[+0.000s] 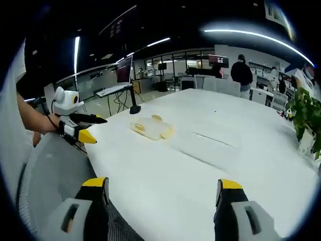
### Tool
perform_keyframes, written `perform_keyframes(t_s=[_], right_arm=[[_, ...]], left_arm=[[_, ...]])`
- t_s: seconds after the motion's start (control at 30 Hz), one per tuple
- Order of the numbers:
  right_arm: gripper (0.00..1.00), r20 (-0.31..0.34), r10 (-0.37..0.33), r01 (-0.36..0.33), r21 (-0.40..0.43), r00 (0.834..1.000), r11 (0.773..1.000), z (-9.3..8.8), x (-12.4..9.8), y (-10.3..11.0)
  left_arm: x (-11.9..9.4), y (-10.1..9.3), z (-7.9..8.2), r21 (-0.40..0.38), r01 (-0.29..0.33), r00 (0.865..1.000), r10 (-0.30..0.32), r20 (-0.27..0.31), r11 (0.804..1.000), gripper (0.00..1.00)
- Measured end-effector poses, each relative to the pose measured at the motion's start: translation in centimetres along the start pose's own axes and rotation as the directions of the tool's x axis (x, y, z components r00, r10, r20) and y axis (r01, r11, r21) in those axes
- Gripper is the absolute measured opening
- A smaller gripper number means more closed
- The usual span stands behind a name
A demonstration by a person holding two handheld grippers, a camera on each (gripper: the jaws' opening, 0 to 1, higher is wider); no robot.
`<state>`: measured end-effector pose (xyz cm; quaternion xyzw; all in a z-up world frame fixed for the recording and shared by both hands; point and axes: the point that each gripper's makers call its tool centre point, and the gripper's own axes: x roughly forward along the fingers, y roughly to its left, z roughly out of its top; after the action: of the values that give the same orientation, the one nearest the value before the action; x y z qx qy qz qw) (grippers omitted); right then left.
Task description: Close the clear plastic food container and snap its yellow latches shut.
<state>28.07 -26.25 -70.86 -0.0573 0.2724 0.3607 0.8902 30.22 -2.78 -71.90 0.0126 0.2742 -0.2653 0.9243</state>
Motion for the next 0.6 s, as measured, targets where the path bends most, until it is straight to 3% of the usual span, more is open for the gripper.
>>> perform_keyframes(t_s=[0.07, 0.13, 0.27, 0.4, 0.6], right_arm=[[0.84, 0.008, -0.007, 0.007, -0.019, 1.000, 1.000, 0.4, -0.1, 0.1], [0.88, 0.012, -0.031, 0.032, -0.061, 0.999, 0.998, 0.7, 0.0, -0.1], [0.89, 0.000, -0.024, 0.024, -0.070, 1.000, 0.997, 0.5, 0.2, -0.1], [0.79, -0.015, -0.014, 0.013, -0.066, 1.000, 0.998, 1.0, 0.4, -0.2], [0.80, -0.022, -0.006, 0.004, -0.095, 1.000, 0.996, 1.7, 1.7, 0.4]], left_arm=[[0.0, -0.1, 0.0, 0.017, 0.006, 1.000, -0.006, -0.002, 1.000, 0.97], [-0.2, -0.2, 0.4, 0.025, 0.007, 1.000, -0.007, 0.012, 1.000, 0.95], [-0.4, -0.2, 0.7, 0.020, 0.009, 1.000, -0.009, 0.027, 1.000, 0.95], [-0.5, -0.3, 0.8, 0.018, 0.016, 0.999, -0.017, 0.032, 1.000, 0.95], [-0.3, 0.0, 1.2, 0.017, 0.028, 0.998, -0.028, 0.050, 0.999, 0.93]])
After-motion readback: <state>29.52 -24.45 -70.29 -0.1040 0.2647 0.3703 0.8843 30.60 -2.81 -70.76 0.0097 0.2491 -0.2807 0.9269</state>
